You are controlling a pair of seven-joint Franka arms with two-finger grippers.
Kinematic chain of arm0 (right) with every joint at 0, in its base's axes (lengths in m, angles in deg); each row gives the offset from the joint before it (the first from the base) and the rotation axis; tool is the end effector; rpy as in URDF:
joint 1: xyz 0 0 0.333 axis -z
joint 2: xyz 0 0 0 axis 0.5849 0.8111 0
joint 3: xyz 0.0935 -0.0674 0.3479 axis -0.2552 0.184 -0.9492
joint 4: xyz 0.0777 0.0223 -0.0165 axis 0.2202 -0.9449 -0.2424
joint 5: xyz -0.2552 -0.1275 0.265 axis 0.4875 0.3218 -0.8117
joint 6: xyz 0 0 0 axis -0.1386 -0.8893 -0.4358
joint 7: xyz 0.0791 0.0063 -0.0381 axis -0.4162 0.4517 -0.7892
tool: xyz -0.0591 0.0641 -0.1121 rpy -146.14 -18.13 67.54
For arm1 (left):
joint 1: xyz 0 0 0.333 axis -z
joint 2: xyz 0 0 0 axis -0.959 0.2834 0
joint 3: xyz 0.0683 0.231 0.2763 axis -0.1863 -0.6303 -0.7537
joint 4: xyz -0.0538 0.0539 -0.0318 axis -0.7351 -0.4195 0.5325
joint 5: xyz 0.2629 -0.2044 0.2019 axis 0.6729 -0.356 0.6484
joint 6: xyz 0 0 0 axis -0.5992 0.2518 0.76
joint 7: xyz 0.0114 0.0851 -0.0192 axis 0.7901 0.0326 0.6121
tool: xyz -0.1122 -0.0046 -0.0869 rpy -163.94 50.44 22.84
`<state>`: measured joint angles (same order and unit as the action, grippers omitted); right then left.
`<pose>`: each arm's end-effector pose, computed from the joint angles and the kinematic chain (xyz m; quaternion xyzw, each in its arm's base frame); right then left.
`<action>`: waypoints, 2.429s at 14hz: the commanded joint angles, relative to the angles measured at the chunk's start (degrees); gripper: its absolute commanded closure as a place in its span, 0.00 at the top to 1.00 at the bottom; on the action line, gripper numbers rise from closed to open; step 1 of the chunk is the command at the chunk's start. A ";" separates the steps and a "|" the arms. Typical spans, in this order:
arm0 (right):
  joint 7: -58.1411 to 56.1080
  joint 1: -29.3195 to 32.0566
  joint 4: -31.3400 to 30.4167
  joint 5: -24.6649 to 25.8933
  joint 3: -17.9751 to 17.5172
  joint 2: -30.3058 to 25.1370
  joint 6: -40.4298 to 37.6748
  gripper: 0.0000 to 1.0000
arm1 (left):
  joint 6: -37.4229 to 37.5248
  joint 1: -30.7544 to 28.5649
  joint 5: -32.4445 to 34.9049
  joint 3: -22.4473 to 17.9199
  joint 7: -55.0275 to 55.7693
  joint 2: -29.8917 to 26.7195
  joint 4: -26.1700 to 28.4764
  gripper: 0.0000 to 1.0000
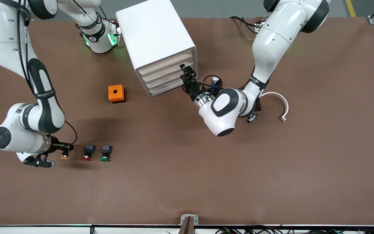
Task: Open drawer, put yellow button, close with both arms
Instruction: 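Carry the yellow button toward the cabinet while the left gripper pulls the drawer open, then lower the yellow button into the open drawer and open the right gripper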
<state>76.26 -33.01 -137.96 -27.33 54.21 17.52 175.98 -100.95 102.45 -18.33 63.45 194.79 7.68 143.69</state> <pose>0.6968 -0.0702 0.2575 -0.9950 0.0793 0.0600 0.0087 0.4804 -0.5139 0.2863 -0.4361 -0.6249 0.5744 0.2989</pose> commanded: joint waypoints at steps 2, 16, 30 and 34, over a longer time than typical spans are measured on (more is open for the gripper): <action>8.26 -1.89 -1.49 -1.08 -0.48 -10.08 -9.65 0.00 | 1.05 2.28 -1.41 0.16 1.29 0.10 0.10 0.62; 56.08 -24.74 -12.92 -3.89 -0.40 -32.70 -20.32 0.00 | 1.67 7.21 -1.06 0.16 0.77 0.10 2.57 0.15; 90.36 -43.11 -10.90 -3.80 -0.40 -29.45 -12.05 0.00 | 1.23 -2.80 -2.03 -0.54 1.03 1.33 1.95 0.11; 98.19 -47.59 -10.64 -3.80 -0.40 -26.82 -8.54 0.00 | 0.97 -5.70 -2.03 -0.54 0.76 1.59 1.34 0.12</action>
<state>171.31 -78.52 -149.62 -30.26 53.09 -11.06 166.38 -100.17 97.89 -19.66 63.20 195.29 8.56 145.89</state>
